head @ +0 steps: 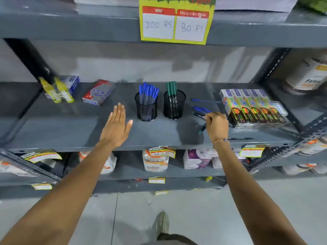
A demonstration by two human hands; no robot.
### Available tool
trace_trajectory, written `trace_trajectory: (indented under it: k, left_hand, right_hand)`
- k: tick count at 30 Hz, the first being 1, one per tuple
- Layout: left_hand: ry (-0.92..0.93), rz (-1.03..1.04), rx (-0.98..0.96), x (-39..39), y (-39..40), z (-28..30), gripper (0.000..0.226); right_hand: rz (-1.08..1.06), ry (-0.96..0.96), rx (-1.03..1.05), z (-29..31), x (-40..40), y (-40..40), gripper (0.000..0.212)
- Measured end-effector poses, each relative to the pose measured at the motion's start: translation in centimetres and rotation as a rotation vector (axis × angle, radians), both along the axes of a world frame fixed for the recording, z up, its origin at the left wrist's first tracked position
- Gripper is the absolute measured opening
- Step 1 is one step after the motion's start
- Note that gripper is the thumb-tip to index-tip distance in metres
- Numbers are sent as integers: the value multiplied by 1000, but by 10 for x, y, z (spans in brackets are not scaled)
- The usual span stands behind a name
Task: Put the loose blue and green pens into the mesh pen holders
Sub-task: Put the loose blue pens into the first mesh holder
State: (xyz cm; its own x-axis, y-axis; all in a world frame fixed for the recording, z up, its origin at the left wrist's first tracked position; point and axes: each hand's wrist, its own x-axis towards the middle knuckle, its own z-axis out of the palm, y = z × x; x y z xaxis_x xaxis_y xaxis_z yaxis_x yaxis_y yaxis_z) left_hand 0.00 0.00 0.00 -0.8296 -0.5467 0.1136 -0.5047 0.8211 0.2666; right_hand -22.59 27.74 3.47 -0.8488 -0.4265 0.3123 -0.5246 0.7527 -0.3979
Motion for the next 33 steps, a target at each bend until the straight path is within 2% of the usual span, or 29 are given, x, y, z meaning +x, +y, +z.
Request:
trace_trajectory:
  k: [8, 13, 16, 21, 23, 25, 26, 30, 33]
  left_hand:
    - [-164, 47, 119, -13, -25, -21, 66]
    - [-205, 26, 140, -18, -40, -25, 63]
    - [-189, 33, 120, -20, -40, -27, 62]
    - [-160, 52, 80, -20, -39, -32, 61]
    - [-146, 49, 70, -20, -39, -33, 60]
    - [-143, 46, 58, -19, -39, -33, 60]
    - [-146, 45, 49, -19, -38, -33, 60]
    - [-152, 41, 51, -19, -37, -30, 60]
    - [-146, 39, 50, -18, -36, -29, 59]
  right_hand:
    - [-116, -105, 377, 5, -63, -32, 21]
    - [-127, -49, 534, -1, -73, -38, 24]
    - [-134, -63, 382, 12, -68, -39, 25]
    - [-58, 79, -166, 77, -52, -70, 30]
    - [-9, 127, -457, 102, -35, -88, 28]
    - [70, 46, -726, 113, -9, -108, 27]
    - [103, -15, -782, 114, 6, -118, 27]
    - [259, -251, -621, 85, 49, -150, 22]
    - [337, -321, -454, 63, 60, -159, 30]
